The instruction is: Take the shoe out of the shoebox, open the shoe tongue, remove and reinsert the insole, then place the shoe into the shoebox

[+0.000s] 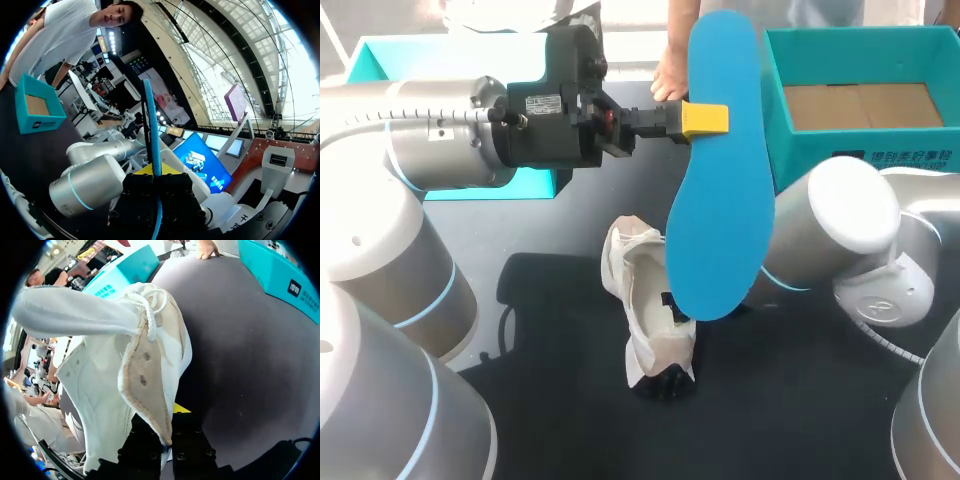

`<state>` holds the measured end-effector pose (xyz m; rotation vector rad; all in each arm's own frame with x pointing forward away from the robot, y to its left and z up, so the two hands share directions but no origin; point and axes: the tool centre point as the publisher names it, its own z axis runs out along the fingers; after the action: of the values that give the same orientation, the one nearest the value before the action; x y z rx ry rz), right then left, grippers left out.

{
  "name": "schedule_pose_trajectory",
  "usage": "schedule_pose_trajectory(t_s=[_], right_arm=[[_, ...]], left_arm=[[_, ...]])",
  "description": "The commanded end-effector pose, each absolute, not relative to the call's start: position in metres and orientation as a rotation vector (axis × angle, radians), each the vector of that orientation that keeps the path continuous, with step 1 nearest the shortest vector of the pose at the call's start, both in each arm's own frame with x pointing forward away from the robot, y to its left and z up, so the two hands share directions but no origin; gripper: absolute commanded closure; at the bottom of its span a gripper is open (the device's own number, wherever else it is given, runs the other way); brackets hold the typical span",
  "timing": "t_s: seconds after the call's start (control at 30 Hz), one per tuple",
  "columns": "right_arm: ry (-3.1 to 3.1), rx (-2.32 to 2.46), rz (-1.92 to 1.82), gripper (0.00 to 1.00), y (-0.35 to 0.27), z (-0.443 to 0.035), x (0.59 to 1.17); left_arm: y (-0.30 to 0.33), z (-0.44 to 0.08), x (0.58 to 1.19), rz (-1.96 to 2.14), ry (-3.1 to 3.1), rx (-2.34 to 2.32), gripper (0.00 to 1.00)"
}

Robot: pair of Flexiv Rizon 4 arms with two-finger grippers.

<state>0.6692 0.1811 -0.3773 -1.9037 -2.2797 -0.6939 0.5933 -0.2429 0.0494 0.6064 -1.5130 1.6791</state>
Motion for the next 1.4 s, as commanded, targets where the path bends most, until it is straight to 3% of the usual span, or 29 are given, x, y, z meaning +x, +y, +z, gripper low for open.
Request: schedule_pose_trajectory(t_s=[0.03, 0.53, 0.57, 0.6, 0.63, 1.2, 1.4], right_arm=[[-2.285, -1.867, -0.652, 1.0, 0.188, -0.385, 0.676], [-2.213, -1.886, -0.543, 1.0, 0.188, -0.413, 0.673], [-2.206, -1.894, -0.54, 0.66, 0.188, -0.413, 0.673], [-2.192, -1.912, -0.526, 0.07, 0.186, -0.41, 0.673], [-2.179, -1.919, -0.533, 0.0, 0.185, -0.406, 0.672], [-1.915, -1.918, -0.732, 0.0, 0.164, -0.313, 0.659], [-1.915, -1.918, -0.732, 0.0, 0.164, -0.313, 0.659]], left_arm=[[-0.243, 0.049, 0.59, 1.683, -1.511, 0.614, 1.0], [-0.243, 0.049, 0.59, 1.683, -1.511, 0.614, 1.0], [-0.243, 0.049, 0.59, 1.683, -1.511, 0.614, 1.0], [-0.243, 0.049, 0.59, 1.683, -1.511, 0.614, 1.0], [-0.243, 0.049, 0.59, 1.683, -1.511, 0.614, 1.0], [-0.243, 0.049, 0.59, 1.683, -1.511, 0.614, 1.0], [-0.243, 0.049, 0.59, 1.683, -1.511, 0.614, 1.0]])
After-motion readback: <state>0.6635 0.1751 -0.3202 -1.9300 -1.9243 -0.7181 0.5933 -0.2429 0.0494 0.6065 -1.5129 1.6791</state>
